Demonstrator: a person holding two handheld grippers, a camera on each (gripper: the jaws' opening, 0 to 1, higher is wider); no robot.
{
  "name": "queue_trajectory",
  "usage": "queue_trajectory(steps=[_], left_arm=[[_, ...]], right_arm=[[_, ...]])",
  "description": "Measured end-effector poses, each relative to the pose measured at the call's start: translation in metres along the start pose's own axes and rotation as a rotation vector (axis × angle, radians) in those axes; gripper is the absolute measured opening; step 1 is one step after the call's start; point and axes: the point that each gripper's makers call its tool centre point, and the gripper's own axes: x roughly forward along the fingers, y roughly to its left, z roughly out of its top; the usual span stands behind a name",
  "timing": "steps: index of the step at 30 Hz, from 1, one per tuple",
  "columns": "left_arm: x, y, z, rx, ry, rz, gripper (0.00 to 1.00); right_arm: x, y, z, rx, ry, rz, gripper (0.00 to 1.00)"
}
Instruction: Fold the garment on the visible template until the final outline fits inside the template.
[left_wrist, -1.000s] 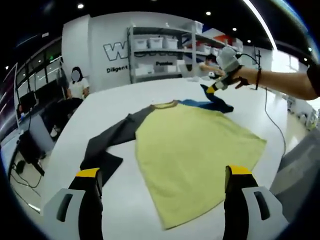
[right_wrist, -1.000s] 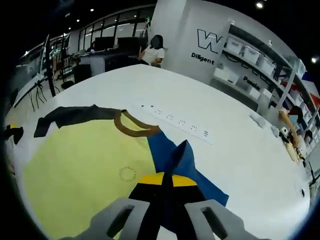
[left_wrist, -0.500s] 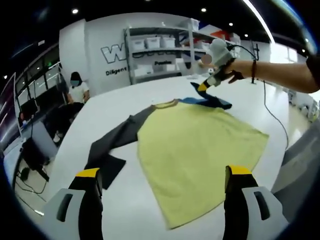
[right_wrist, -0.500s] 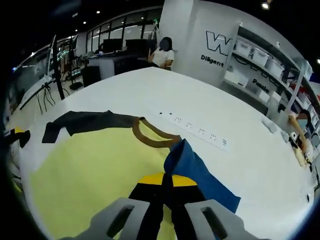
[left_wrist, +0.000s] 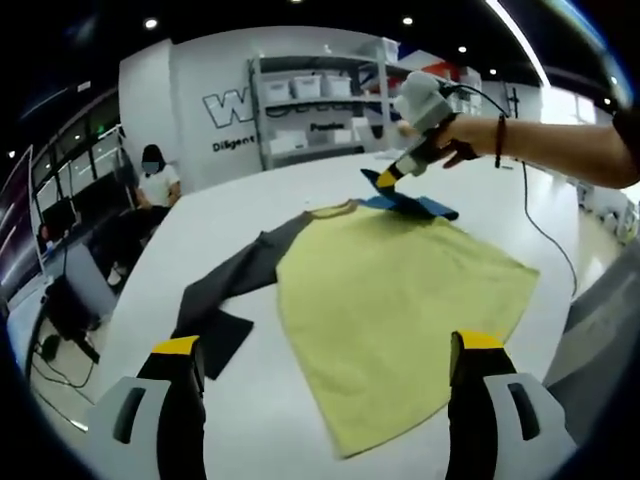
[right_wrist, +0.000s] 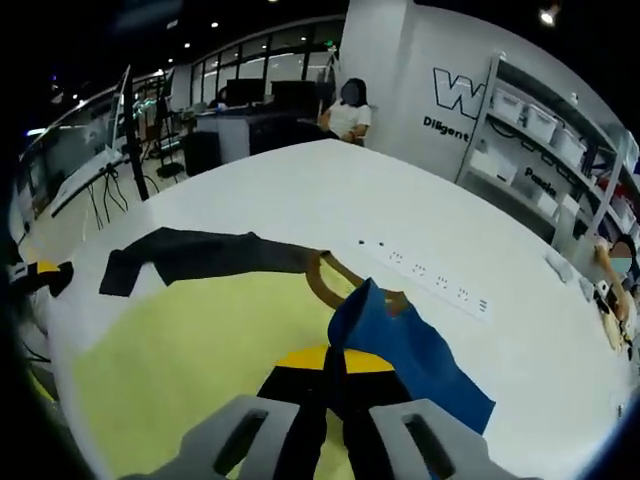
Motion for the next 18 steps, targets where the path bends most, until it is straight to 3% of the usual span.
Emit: queue_trajectory(steps=[18], left_arm=[[-0.001,0.002,0.002,-0.009,-0.012,0.005,0.99]], right_arm=[[0.008,0.04,0.025,-0.029,-0.035,0.063,0.0]])
